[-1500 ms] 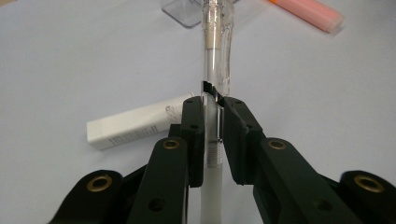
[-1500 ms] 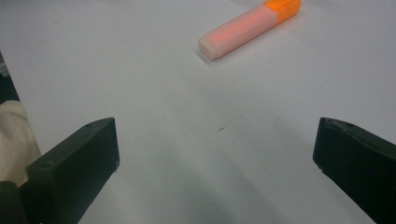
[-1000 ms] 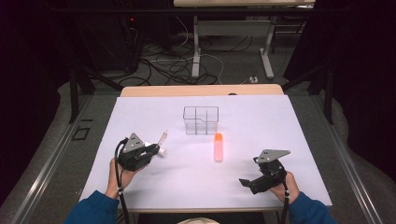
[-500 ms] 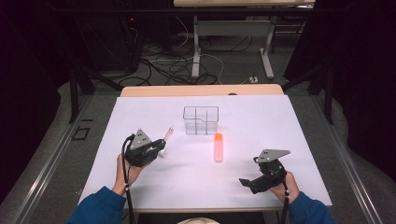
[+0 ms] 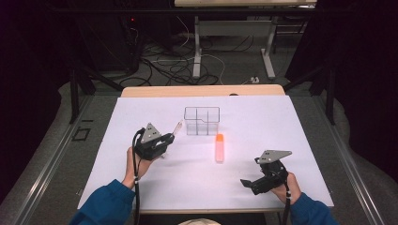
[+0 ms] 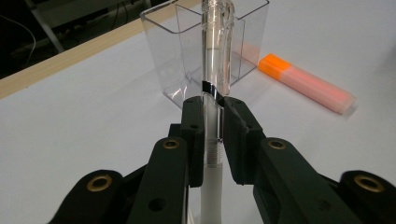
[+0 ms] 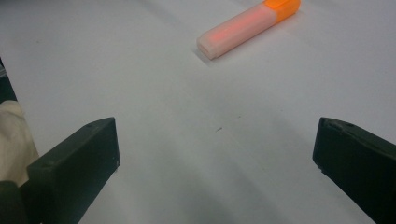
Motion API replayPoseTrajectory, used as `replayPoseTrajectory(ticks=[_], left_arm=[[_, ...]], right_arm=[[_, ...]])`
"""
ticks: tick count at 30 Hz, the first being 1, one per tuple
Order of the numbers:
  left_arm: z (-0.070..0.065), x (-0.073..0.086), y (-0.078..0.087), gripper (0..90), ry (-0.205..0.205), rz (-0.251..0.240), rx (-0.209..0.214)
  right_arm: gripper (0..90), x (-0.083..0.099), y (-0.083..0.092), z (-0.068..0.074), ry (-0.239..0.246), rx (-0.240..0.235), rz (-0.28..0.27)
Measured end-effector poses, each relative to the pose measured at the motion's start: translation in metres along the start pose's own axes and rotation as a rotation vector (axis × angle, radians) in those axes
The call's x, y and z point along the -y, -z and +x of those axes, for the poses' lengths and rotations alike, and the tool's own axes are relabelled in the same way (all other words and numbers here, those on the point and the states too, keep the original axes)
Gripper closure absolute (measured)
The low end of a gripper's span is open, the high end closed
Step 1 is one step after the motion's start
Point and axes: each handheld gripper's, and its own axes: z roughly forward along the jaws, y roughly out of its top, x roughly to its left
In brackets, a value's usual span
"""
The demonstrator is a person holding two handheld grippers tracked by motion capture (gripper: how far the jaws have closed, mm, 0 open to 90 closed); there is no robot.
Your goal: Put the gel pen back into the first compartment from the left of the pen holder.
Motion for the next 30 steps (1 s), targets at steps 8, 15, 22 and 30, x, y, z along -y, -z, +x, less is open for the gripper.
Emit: replayPoseTrajectory(ticks=[8,15,22,30], left_arm=[[0.001,-0.010,-0.014,79.6,0.020,-0.023,0.012],[0.003,-0.019,-0.024,79.6,0.028,-0.052,0.017],[0.004,-0.027,-0.034,79.6,0.036,-0.076,0.027],[0.005,-0.035,-0.043,79.5,0.051,-0.103,0.046]], right_arm=[[0.0,0.000,0.000,0.000,0.001,-0.001,-0.002],[0.0,0.000,-0.001,0.000,-0.002,0.001,-0.013],[0.0,0.000,0.000,0.000,0.004,0.000,-0.014],[0.1,0.000,-0.001,-0.001,0.003,-0.005,-0.014]])
